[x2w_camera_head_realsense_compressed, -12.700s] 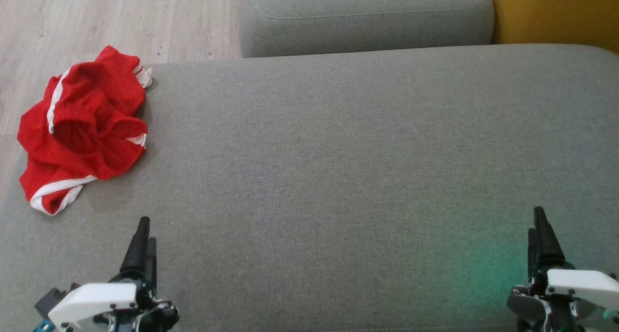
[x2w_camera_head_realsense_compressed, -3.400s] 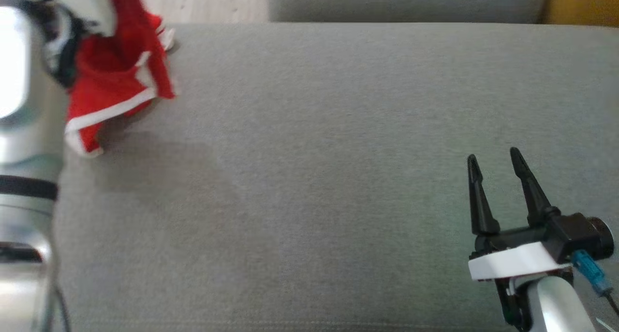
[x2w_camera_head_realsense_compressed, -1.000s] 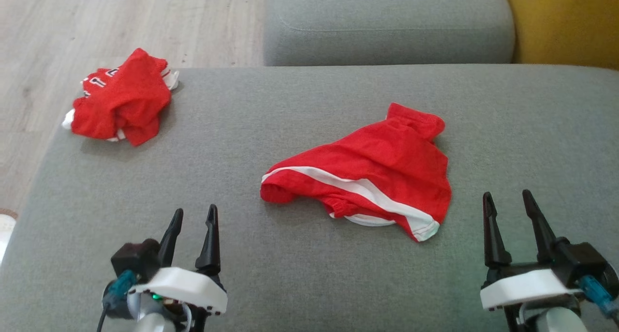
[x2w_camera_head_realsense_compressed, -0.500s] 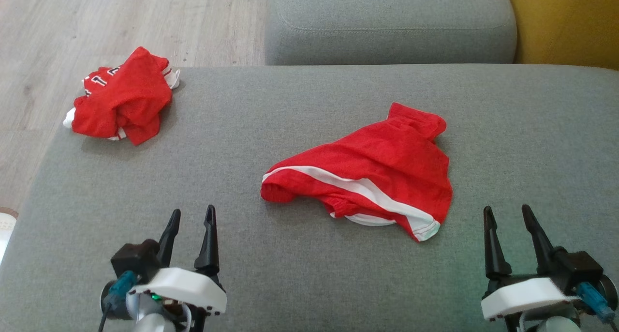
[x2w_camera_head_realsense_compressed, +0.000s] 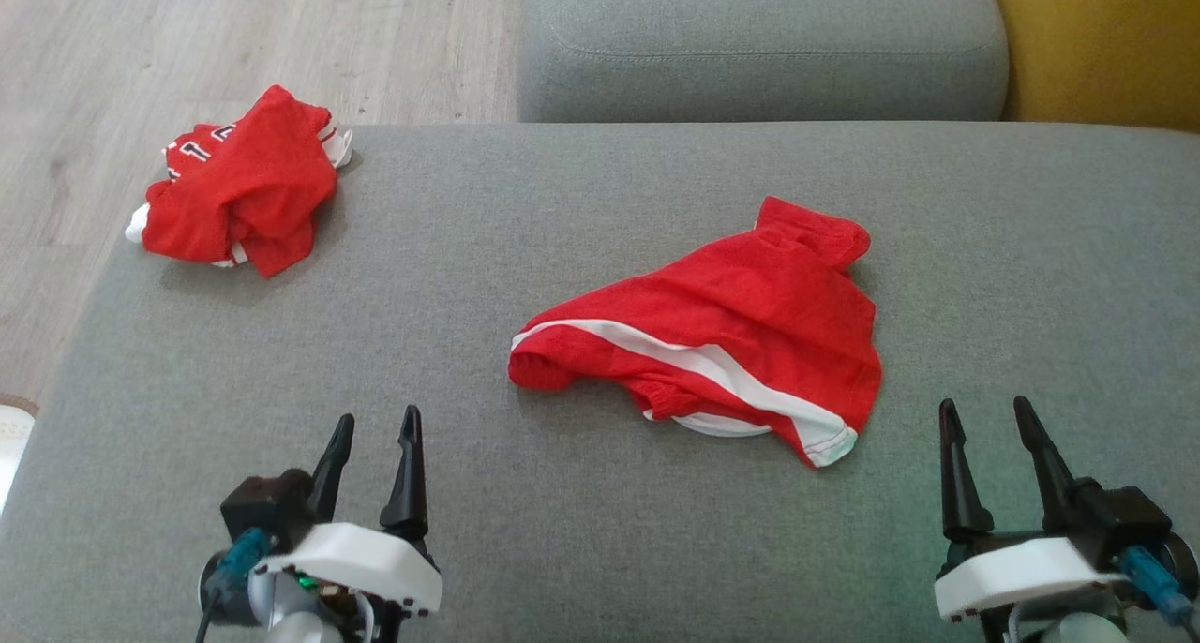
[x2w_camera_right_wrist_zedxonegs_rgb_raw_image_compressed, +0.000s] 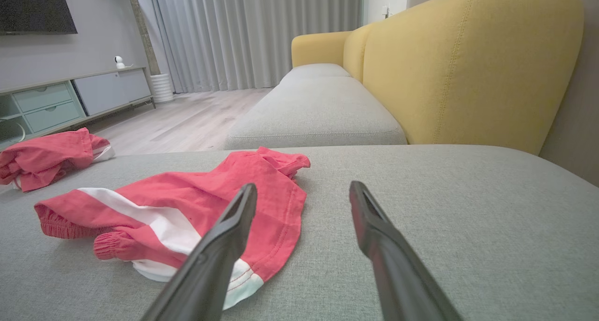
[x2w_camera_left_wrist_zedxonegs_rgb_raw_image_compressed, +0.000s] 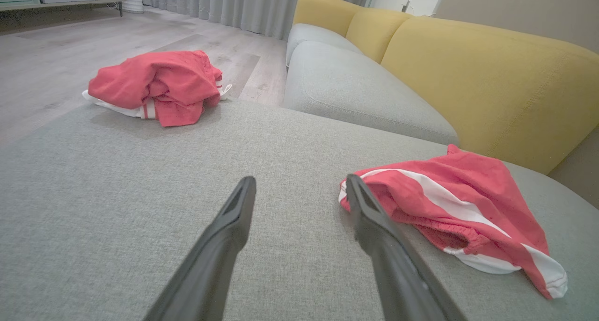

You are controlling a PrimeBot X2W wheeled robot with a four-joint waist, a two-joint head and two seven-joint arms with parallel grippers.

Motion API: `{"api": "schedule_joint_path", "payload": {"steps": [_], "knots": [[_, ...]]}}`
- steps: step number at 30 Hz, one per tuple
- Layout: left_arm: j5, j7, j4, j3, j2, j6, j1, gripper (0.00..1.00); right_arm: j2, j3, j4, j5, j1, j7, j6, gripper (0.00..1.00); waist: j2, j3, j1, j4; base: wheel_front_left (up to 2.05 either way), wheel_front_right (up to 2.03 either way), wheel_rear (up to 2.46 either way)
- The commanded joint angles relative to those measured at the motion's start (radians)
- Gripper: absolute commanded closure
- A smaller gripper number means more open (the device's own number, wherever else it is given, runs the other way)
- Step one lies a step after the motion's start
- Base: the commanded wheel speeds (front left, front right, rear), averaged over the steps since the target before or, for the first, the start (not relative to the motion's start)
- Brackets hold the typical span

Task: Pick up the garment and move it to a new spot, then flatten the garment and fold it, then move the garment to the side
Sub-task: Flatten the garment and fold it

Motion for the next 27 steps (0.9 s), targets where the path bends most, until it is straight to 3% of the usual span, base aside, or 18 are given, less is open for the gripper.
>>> {"api": "schedule_joint_path", "payload": {"steps": [1, 17, 22, 27], "knots": [[-0.006, -0.012, -0.027, 0.026, -0.001, 0.009, -0.039, 0.00, -0.006, 0.020, -0.030, -0.006, -0.044, -0.011, 0.008, 0.00, 0.0000, 0.000, 0.0000, 0.000, 0.00, 0.00, 0.00], [-0.006, -0.012, -0.031, 0.022, -0.001, 0.011, -0.046, 0.00, -0.006, 0.043, -0.026, -0.022, -0.062, -0.011, 0.008, 0.00, 0.0000, 0.016, 0.0000, 0.022, 0.00, 0.00, 0.00], [-0.003, -0.012, -0.039, 0.016, -0.001, 0.008, -0.053, 0.00, -0.006, 0.140, -0.013, -0.075, -0.139, -0.011, 0.008, 0.00, 0.0000, 0.027, 0.0000, 0.046, 0.00, 0.00, 0.00], [-0.007, -0.012, -0.048, -0.001, -0.001, 0.007, -0.064, 0.00, -0.006, 0.253, 0.114, -0.154, -0.258, 0.027, 0.008, 0.00, 0.0000, 0.039, 0.0000, 0.094, 0.00, 0.00, 0.00]]}}
